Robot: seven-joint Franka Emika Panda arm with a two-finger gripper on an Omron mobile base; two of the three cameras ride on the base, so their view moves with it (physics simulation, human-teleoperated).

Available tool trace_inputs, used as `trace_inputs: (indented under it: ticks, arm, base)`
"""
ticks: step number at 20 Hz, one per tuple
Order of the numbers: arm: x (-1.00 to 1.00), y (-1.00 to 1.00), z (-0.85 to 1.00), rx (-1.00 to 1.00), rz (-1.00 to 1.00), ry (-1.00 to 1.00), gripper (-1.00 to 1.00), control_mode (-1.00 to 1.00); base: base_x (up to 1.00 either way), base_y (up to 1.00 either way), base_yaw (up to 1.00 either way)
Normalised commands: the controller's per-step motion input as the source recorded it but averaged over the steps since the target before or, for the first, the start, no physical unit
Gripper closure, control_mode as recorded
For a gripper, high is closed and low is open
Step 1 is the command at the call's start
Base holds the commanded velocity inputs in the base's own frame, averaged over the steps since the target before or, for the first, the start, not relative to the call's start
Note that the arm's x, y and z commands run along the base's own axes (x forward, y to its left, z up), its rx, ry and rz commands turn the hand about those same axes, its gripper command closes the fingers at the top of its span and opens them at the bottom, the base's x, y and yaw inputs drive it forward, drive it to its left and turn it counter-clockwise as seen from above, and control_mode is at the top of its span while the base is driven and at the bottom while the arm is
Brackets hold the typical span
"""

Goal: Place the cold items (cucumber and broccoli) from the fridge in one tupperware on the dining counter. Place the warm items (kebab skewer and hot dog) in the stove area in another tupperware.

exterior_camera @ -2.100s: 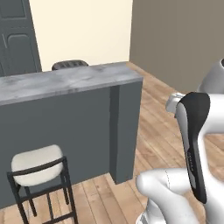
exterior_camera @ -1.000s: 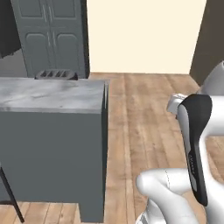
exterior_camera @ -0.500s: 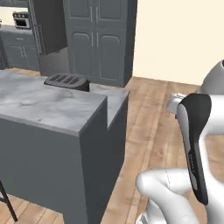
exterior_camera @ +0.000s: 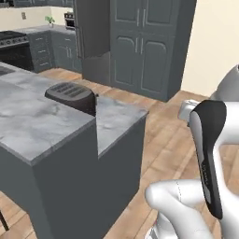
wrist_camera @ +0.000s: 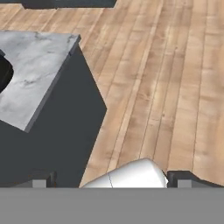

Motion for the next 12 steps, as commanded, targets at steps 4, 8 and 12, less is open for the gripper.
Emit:
trace_inputs:
  ticks: [4, 8, 12]
  arm:
    - [0.00, 0.00, 0.00, 0.00, 0.00, 0.00, -1.00, 1.00]
    - [0.00, 0.00, 0.00, 0.00, 0.00, 0.00, -1.00, 1.00]
    - [0.00, 0.00, 0.00, 0.00, 0.00, 0.00, -1.00, 1.00]
  base:
    - [0.50, -0.93, 0.52]
    - [0.41, -0.98, 0.45]
    - [0.36, -1.00, 0.39]
